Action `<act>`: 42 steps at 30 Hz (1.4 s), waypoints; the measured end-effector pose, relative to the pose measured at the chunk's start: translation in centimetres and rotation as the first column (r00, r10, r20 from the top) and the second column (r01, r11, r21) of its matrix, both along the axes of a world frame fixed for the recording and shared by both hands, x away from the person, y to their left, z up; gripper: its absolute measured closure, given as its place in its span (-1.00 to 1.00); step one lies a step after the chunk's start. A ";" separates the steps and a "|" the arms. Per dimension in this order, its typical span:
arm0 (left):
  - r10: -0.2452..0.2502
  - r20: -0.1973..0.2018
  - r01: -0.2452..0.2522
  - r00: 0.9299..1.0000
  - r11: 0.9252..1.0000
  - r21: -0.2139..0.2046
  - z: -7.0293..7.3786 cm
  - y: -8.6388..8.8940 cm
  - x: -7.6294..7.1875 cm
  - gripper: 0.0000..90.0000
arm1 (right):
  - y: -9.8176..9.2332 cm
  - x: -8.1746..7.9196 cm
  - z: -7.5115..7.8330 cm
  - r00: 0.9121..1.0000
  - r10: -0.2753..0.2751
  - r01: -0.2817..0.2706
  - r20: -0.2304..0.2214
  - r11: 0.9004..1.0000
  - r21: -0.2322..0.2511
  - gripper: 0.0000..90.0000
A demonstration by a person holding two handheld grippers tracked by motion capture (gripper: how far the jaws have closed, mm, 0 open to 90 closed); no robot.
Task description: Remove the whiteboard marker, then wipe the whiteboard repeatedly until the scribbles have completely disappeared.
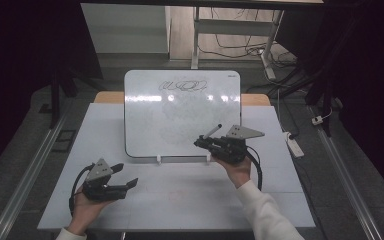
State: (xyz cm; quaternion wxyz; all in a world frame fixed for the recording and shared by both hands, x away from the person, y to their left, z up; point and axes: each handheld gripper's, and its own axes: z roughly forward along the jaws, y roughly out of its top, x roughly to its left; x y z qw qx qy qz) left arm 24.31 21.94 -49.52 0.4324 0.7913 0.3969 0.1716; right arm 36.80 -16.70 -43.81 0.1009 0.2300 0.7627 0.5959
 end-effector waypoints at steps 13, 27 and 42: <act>0.027 -0.017 -0.027 1.000 1.000 -0.006 -1.2 0.7 0.3 -0.49 | 1.2 4.5 4.2 0.994 -0.105 0.102 0.043 0.993 0.060 0.72; 0.035 -0.022 -0.036 0.999 0.999 -0.020 -1.6 1.0 0.5 -0.51 | 6.6 10.4 7.4 0.982 -0.168 0.169 0.090 0.986 -0.008 0.72; 0.047 -0.035 -0.048 0.998 0.999 -0.022 -2.0 1.4 0.9 -0.51 | 10.6 15.1 5.2 0.979 -0.197 0.197 0.046 0.980 0.002 0.72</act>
